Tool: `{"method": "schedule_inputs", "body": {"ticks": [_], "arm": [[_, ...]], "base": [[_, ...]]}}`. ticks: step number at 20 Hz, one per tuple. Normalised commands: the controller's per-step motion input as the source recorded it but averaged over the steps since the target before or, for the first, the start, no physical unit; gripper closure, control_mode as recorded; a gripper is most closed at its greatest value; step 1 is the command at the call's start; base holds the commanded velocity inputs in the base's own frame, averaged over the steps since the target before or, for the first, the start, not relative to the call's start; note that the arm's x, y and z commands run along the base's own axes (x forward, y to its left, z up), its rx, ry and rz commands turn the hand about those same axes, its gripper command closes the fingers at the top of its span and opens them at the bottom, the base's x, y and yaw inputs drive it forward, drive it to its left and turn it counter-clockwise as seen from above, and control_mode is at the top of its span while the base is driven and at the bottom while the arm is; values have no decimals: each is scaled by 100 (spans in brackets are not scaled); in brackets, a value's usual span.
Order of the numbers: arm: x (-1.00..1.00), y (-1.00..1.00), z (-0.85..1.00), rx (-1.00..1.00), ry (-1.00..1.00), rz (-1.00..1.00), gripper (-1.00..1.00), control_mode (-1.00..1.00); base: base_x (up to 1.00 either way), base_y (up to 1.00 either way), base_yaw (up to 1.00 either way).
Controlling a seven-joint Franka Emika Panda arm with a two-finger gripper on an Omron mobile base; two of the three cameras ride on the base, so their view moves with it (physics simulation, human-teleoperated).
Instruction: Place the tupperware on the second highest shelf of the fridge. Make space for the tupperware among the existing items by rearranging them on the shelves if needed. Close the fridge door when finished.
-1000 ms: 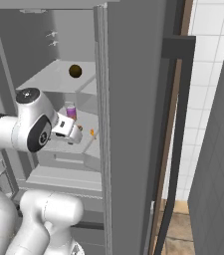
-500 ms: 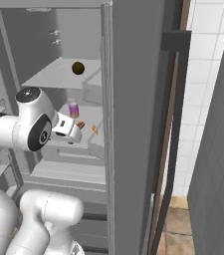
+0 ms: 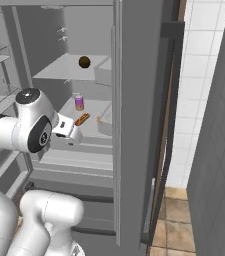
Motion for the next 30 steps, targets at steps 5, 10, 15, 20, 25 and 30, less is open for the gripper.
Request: {"method": "schedule_inputs", "body": {"ticks": [5,10,15,20,25,30], "arm": [[0,0,0,0,0,0,-100,100],[0,0,0,0,0,0,-100,100],[0,0,0,0,0,0,-100,100],[0,0,0,0,0,0,-100,100],[0,0,0,0,0,0,-100,-100],[0,0,0,0,0,0,-100,-100]], "base": [[-49,8,0],[-39,11,0],[-41,17,0],[-35,35,0],[-6,15,0],[0,0,0]]}}
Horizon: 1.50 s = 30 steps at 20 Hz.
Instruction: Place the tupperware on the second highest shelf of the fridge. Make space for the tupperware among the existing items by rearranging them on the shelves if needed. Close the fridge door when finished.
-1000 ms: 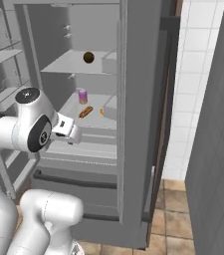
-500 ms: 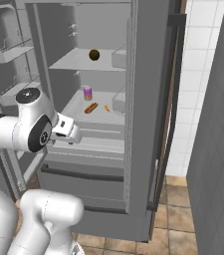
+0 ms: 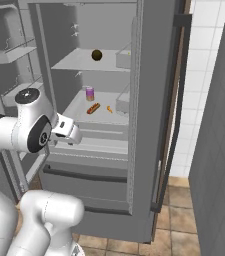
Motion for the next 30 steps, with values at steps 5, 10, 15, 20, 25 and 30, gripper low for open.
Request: {"method": "schedule_inputs", "body": {"ticks": [5,10,15,20,25,30], "arm": [[-13,1,0,0,-2,2,-100,-100],[-36,39,-3,-11,-13,17,-100,-100],[-11,81,-23,-26,-15,20,-100,-100],[0,99,-21,-34,-3,18,-100,-100],[0,99,-7,-37,0,15,-100,-100],[0,100,-7,-38,1,10,-100,-100]], "base": [[0,0,0],[0,0,0],[0,0,0],[0,0,0],[0,0,0],[0,0,0]]}}
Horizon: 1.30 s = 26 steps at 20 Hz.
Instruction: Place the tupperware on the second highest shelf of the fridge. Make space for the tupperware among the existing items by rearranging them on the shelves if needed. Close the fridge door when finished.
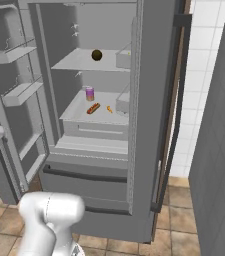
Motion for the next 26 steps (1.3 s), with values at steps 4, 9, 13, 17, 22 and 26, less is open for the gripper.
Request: {"method": "schedule_inputs", "body": {"ticks": [4,9,13,17,22,26], "arm": [[0,100,-2,-39,0,8,-100,-100],[14,100,-4,-40,3,3,-100,-100],[29,100,-9,-36,4,0,-100,-100],[29,100,-6,-32,1,0,-100,-100],[8,98,-14,-30,0,-2,-100,-100],[39,41,-26,-15,0,-7,-100,-100]], "base": [[0,0,0],[0,0,0],[0,0,0],[0,0,0],[0,0,0],[0,0,0]]}}
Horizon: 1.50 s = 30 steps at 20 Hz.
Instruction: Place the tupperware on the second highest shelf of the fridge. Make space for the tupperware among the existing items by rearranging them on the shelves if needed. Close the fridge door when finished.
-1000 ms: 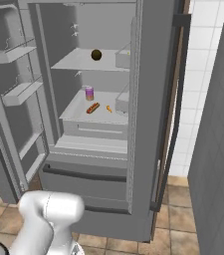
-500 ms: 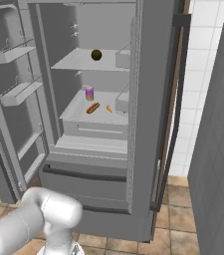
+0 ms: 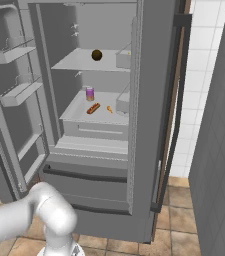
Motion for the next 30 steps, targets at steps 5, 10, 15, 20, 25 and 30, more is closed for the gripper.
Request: {"method": "schedule_inputs", "body": {"ticks": [5,10,15,20,25,30], "arm": [[68,1,-15,-2,2,-7,-100,-100],[77,0,-14,-1,5,-6,-100,-100],[75,-28,-14,-2,8,-4,-100,-100],[5,-84,-7,0,4,-5,-100,-100],[-2,-100,0,0,0,-5,-100,-100],[0,-100,0,0,0,0,-100,-100]], "base": [[0,0,0],[0,0,0],[0,0,0],[0,0,0],[0,0,0],[0,0,0]]}}
